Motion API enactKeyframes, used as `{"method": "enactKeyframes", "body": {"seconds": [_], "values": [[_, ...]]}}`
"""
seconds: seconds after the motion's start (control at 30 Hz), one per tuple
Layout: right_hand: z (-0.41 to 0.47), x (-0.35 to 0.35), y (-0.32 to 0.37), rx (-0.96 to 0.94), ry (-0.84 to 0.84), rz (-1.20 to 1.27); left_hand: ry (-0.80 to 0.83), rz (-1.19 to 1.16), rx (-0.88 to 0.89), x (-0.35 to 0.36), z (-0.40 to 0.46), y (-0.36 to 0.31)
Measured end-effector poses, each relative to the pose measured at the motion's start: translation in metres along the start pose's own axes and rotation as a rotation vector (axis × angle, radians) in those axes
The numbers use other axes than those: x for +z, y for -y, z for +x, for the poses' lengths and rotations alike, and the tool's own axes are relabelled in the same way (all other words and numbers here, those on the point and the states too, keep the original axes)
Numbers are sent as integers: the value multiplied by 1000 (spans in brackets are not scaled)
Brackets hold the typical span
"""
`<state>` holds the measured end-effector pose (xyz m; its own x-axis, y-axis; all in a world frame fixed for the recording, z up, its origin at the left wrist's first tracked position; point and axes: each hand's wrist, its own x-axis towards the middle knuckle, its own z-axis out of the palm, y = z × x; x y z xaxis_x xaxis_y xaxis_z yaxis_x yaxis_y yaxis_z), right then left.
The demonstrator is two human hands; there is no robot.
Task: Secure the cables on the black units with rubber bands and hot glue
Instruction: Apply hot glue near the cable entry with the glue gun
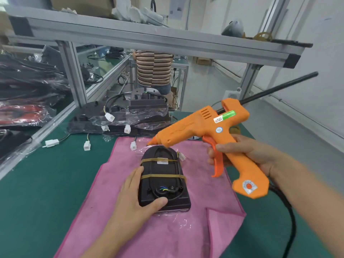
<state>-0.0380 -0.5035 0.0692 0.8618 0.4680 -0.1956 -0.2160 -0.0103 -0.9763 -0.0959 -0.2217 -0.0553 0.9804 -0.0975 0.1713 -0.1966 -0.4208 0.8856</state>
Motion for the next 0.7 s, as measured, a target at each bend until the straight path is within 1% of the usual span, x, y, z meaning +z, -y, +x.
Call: {"method": "enactKeyframes", "body": {"seconds": [0.13, 0.23, 0.3, 0.47, 0.53, 0.7], "values": [[1, -9, 15, 64, 88, -168, -2, -4, 18, -1, 0, -1], [-2, -14, 27, 89, 187, -260, -1, -17, -19, -1, 0, 2], [-3, -11, 31, 99, 218, -296, 1, -43, -39, -1, -1, 3], [-6, -6, 38, 111, 211, -351, 3, -126, -20, 1, -3, 0], [-8, -8, 40, 128, 209, -356, 1, -121, -18, 2, -4, -1], [-8, -16, 34, 151, 31, -526, -27, -85, -15, 4, -4, -2]]}}
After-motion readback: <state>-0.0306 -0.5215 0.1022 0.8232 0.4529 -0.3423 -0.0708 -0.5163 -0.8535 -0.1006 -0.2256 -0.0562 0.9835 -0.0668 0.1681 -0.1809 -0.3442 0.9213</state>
